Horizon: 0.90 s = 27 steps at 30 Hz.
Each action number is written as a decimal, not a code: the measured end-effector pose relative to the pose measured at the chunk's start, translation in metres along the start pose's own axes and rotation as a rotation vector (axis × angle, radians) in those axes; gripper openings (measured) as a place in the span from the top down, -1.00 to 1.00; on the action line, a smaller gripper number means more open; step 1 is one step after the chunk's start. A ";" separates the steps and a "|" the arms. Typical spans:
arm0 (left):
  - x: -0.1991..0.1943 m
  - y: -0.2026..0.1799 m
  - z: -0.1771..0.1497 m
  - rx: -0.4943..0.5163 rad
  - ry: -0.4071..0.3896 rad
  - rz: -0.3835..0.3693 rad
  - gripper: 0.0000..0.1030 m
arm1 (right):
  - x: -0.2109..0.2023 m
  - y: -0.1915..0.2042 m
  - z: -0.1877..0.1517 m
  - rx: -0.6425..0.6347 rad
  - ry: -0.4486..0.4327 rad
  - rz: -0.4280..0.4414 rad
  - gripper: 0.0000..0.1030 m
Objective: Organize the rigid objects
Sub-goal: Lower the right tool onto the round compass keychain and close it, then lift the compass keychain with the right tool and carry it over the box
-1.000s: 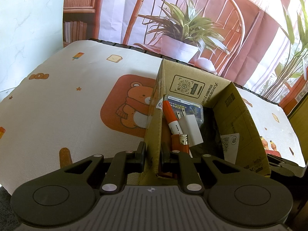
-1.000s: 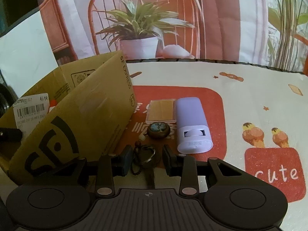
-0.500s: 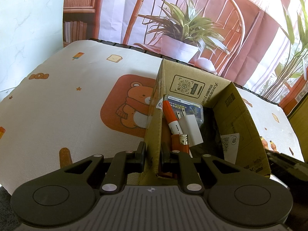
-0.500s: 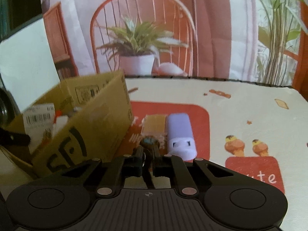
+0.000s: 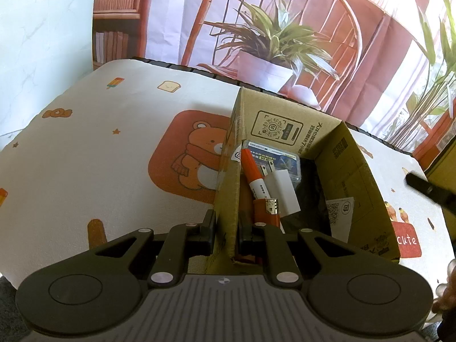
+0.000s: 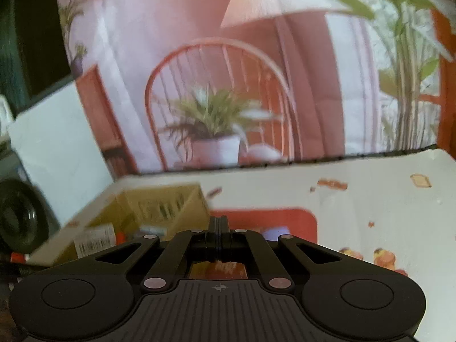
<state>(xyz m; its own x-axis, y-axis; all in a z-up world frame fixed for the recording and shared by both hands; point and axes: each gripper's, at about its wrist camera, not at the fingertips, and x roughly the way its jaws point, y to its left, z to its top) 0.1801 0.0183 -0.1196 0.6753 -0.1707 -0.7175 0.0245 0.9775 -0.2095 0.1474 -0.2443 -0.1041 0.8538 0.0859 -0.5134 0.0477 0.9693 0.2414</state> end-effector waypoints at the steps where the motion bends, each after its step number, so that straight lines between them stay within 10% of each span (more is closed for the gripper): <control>1: 0.000 0.000 0.000 0.000 0.000 0.000 0.69 | 0.003 0.002 -0.004 -0.016 0.025 0.001 0.90; 11: 0.000 -0.001 0.000 -0.002 0.000 -0.001 0.69 | 0.037 0.024 -0.053 -0.187 0.273 0.026 0.57; 20: 0.000 -0.001 0.000 -0.001 0.000 -0.001 0.69 | 0.052 0.041 -0.074 -0.375 0.300 0.005 0.28; 27: 0.000 0.000 0.000 0.001 0.000 0.004 0.69 | 0.052 0.028 -0.068 -0.275 0.276 0.023 0.47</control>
<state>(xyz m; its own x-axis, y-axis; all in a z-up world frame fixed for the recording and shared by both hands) 0.1798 0.0180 -0.1193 0.6753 -0.1668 -0.7185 0.0226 0.9783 -0.2059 0.1581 -0.1965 -0.1803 0.6795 0.1310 -0.7219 -0.1425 0.9888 0.0453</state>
